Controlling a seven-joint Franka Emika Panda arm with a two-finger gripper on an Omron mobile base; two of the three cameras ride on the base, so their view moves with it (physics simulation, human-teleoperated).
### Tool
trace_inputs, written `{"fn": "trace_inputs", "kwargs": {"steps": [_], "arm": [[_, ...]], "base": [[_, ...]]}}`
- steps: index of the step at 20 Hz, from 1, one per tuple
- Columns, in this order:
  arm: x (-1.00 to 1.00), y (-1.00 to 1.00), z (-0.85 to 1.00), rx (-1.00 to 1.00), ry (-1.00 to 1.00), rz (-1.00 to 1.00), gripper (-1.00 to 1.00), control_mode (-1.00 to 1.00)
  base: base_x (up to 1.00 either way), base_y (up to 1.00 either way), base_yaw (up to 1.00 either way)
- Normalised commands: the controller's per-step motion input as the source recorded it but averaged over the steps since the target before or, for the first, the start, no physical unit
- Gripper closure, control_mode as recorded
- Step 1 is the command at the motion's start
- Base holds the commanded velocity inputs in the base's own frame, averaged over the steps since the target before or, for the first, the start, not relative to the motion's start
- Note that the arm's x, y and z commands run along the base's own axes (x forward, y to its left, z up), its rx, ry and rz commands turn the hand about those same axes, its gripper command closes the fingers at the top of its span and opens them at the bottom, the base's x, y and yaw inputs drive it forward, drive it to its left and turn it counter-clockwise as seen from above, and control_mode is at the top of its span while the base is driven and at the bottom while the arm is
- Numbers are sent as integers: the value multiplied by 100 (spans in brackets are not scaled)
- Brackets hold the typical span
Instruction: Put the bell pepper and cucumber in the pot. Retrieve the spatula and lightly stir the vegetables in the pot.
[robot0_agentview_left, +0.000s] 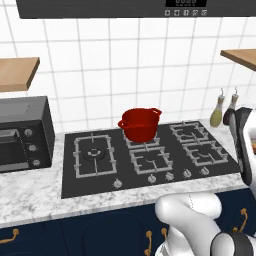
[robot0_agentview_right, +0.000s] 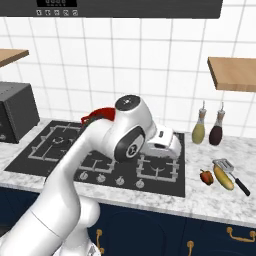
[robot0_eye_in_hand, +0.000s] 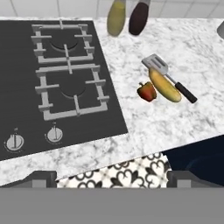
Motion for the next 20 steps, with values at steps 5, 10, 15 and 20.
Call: {"fn": "trace_inputs", "kwargs": {"steps": [5, 10, 15, 20], "arm": [[0, -74, -16, 3, 0, 8, -100, -100], [0, -39, -18, 0, 0, 0, -100, -100], [0, -40, -12, 0, 0, 2, -100, -100], [7, -33, -19, 0, 0, 0, -100, -100]], "base": [[0, 0, 0], [0, 0, 0], [0, 0, 0], [0, 0, 0]]}}
